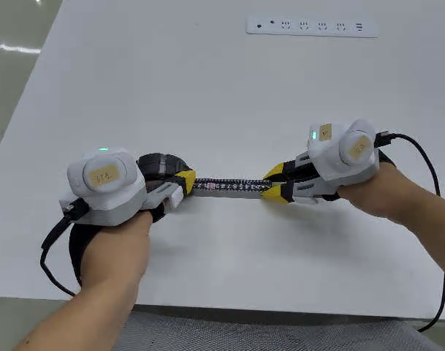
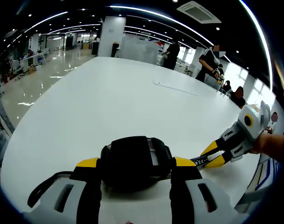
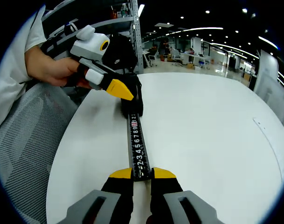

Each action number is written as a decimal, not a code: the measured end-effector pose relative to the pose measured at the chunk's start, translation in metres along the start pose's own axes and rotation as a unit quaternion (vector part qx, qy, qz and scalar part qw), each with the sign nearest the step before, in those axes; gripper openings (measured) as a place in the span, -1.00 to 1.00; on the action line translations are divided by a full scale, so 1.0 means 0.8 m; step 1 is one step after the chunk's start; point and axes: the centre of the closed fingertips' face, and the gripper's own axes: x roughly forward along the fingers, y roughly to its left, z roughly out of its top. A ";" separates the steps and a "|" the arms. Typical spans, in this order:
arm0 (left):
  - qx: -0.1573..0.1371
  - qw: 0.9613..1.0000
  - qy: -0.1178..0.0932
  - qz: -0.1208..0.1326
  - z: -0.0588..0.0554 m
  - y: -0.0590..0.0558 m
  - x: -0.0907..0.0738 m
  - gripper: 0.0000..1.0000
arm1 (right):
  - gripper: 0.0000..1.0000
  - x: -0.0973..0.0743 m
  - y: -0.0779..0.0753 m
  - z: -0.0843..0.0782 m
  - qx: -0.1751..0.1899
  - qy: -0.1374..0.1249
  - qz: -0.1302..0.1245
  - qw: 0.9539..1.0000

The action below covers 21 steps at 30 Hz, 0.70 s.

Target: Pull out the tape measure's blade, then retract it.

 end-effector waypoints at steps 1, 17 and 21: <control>-0.001 1.000 -0.001 0.000 0.000 0.000 0.000 0.09 | -0.81 0.002 0.001 0.003 0.001 -0.002 0.001 1.000; -0.002 1.000 -0.002 -0.004 0.000 0.001 0.000 0.09 | -0.81 0.028 0.005 0.026 -0.002 -0.016 0.008 1.000; -0.004 1.000 -0.001 -0.004 0.000 0.001 0.001 0.09 | -0.81 0.034 0.005 0.031 -0.002 -0.019 0.010 1.000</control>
